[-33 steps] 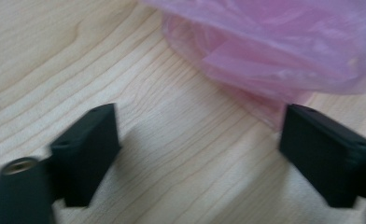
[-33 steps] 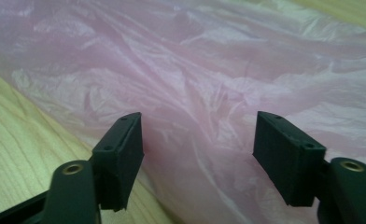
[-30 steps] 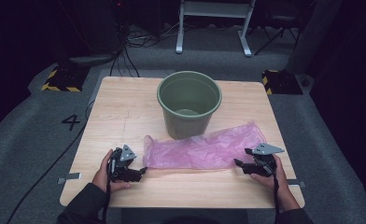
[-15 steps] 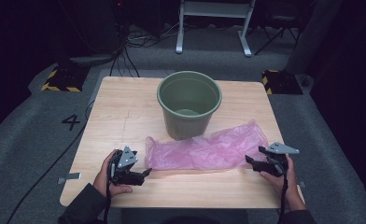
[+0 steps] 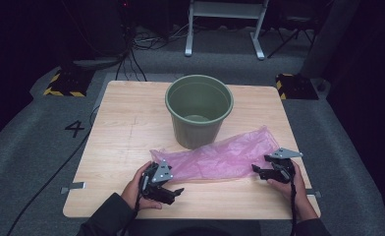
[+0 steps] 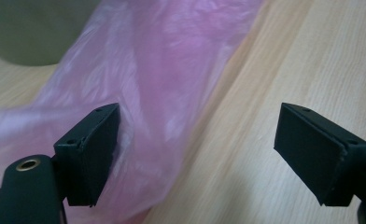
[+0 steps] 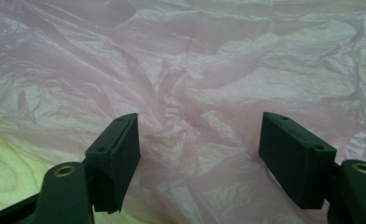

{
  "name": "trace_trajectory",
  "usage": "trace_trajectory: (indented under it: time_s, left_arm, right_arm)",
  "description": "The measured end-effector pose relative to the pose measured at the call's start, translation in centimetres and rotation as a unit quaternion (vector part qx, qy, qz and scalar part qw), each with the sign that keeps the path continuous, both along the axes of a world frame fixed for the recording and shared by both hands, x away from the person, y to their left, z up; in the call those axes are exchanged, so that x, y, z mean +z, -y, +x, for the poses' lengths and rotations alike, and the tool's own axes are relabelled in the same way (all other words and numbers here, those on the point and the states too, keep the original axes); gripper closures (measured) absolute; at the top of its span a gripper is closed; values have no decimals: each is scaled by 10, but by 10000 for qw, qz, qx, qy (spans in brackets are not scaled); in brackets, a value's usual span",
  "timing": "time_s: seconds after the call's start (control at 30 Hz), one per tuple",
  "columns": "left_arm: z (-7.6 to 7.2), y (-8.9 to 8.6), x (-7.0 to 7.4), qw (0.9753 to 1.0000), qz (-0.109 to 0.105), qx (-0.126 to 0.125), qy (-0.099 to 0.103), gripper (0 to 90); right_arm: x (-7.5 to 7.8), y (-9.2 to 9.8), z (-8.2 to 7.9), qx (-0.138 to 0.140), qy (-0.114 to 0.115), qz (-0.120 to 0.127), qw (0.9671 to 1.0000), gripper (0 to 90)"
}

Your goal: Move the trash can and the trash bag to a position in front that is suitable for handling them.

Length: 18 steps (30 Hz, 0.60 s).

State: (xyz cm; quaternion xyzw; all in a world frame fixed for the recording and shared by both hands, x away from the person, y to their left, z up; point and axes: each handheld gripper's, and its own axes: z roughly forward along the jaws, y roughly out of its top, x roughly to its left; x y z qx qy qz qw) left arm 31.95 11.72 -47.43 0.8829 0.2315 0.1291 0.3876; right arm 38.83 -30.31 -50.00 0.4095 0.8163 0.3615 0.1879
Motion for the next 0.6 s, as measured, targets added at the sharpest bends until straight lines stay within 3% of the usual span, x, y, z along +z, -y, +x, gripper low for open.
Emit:
trace_trajectory:
  time_s: [0.2, 0.47, 0.6]
  left_arm:
    - [5, 15, -4, 9998, 43, -159, -62, 160]
    - [15, 34, -6, 9996, 256, 5, -72, 167]
    - [20, 43, -9, 9985, 401, 55, -364, 199]
  right_arm:
    - [-1, -12, 7, 130, -55, -13, 9999, 296]
    - [0, -30, 9, 379, -78, 5, 9993, 308]
    - [0, -42, 7, 546, -89, -20, 9985, 309]
